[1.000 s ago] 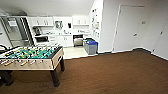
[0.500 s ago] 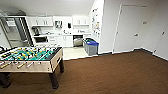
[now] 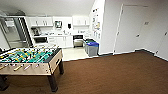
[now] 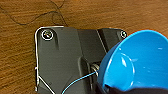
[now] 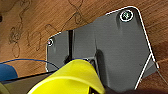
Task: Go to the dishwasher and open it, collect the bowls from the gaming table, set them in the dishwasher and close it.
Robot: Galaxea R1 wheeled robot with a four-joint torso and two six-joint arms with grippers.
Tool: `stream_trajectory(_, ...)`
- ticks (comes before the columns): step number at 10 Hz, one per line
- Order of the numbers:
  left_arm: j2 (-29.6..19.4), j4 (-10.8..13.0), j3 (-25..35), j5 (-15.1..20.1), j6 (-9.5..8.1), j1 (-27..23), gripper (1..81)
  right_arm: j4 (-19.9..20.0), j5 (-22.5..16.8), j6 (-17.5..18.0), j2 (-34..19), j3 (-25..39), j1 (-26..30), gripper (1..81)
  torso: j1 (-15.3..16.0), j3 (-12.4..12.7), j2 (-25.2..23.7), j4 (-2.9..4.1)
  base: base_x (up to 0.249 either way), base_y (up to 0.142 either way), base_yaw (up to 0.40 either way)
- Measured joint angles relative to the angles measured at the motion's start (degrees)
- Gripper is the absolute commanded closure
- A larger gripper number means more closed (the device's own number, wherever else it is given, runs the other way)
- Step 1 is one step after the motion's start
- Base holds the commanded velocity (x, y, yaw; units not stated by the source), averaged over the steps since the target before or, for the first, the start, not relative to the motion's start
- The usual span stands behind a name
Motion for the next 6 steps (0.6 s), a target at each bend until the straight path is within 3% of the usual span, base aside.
stream_trajectory(6, 0.0, 0.0, 0.0, -0.1, 0.0, 0.2, 81.1, 0.0, 0.0, -0.1, 0.0, 0.0, 0.2, 81.1, 0.0, 0.0, 0.0, 0.0, 0.171, 0.0, 0.0)
